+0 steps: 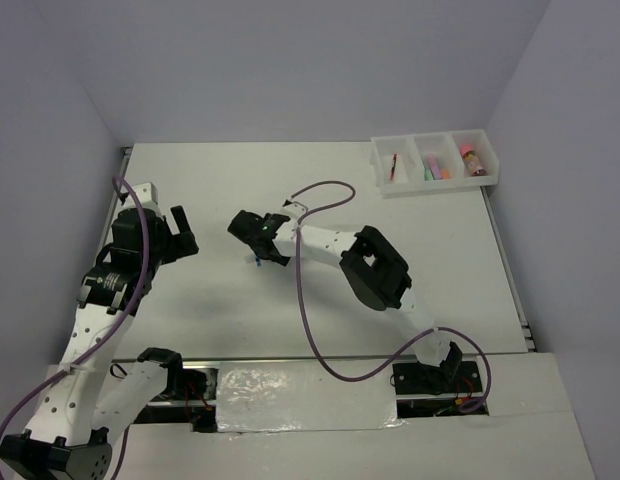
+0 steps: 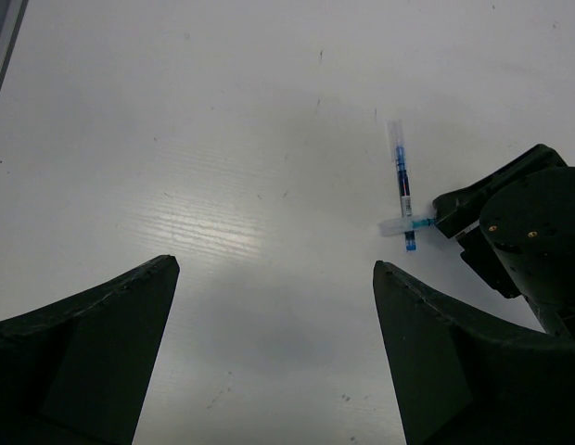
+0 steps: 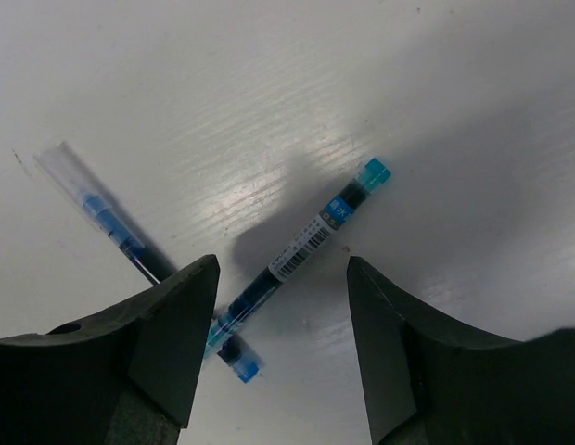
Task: Sort the stationery into containers
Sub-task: Pick up the pen from the center of the board.
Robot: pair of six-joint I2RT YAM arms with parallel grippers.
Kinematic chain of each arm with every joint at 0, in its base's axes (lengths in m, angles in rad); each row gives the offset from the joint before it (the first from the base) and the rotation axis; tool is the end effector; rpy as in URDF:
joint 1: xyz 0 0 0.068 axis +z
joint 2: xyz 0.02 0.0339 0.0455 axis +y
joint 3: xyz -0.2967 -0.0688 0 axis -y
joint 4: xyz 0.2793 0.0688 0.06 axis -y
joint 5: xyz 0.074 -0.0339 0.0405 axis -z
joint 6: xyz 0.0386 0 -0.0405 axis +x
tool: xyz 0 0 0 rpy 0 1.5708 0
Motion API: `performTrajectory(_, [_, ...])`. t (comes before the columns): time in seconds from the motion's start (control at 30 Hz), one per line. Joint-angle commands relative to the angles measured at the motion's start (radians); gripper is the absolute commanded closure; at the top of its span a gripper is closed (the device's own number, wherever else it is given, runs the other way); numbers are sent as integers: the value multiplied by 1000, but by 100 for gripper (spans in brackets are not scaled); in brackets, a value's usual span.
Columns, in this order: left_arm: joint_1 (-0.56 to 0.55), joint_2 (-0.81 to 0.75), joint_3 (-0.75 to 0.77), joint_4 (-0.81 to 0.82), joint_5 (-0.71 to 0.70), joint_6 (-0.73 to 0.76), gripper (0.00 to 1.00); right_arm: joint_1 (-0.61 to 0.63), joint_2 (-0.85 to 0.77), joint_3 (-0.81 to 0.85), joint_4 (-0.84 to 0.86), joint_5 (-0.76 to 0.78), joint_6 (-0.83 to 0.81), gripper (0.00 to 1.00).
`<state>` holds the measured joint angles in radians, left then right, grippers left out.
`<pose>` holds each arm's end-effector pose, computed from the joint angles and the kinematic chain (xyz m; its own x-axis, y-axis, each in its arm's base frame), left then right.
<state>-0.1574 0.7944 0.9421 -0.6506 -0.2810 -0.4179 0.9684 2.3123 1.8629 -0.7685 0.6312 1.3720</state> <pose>0.1764 -0.0172 0.3721 -0.3988 -0.3315 -0.8550 -0.2749 0.9327 -0.2334 0.3216 0.4274 0.1663 -0.6438 0.4605 -0.6111 0.4127 0.8815 0.2295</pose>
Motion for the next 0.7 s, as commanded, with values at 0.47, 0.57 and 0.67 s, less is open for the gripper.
performTrajectory(0.47, [2, -23, -6, 35, 8, 16, 1, -42, -97, -128, 66, -54, 73, 82])
performTrajectory(0.57, [-5, -20, -6, 32, 3, 16, 1, -57, -175, -216, 138, -68, 65, 100])
performTrajectory(0.67, [-22, -24, -6, 28, -21, 13, 1, -86, -307, -330, 223, -47, -3, 100])
